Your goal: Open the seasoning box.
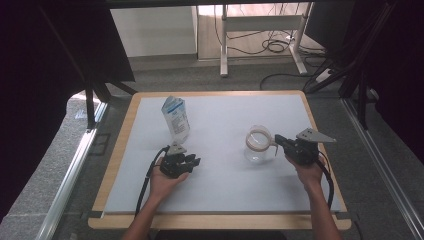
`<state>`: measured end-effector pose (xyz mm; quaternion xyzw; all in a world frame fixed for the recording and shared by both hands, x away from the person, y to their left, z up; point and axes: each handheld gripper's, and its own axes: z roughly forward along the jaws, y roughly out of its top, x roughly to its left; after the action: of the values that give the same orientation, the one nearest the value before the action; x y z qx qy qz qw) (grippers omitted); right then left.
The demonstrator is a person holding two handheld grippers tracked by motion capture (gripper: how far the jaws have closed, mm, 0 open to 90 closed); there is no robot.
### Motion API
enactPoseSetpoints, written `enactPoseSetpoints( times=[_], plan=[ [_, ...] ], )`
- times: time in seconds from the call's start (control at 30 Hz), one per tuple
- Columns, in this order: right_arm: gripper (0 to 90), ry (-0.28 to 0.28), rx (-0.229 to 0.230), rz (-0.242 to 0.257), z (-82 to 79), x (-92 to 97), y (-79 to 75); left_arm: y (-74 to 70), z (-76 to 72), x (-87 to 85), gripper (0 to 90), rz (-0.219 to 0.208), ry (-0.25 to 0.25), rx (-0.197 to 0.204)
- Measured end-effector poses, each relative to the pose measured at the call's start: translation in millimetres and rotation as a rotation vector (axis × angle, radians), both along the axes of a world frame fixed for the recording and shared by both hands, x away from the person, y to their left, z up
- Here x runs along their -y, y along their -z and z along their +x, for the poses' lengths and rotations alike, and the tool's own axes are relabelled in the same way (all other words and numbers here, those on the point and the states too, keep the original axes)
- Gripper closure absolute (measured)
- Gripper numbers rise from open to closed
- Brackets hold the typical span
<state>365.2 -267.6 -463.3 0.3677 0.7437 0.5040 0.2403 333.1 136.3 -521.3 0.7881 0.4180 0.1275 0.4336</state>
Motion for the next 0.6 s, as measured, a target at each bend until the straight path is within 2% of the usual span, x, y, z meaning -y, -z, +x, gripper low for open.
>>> enactPoseSetpoints(
  times=[0.2, 0.3, 0.47, 0.6],
  plan=[
    [90.0, 0.002, 0.002, 0.000, -1.2, 1.1, 0.8, -5.4, 7.3, 11.2, 80.4, -0.004, 0.021, 0.014],
    [90.0, 0.003, 0.002, 0.000, -1.4, 1.5, 1.0, -9.3, 10.5, 17.4, 85.2, -0.039, 0.041, 0.016],
    [90.0, 0.007, 0.001, 0.003, -1.3, 2.5, 2.0, -16.1, 18.4, 34.6, 88.1, -0.011, 0.068, 0.042],
    [90.0, 0.007, 0.002, 0.004, -1.5, 2.5, 2.2, -20.3, 27.0, 50.3, 89.0, -0.011, 0.095, 0.057]
  ],
)
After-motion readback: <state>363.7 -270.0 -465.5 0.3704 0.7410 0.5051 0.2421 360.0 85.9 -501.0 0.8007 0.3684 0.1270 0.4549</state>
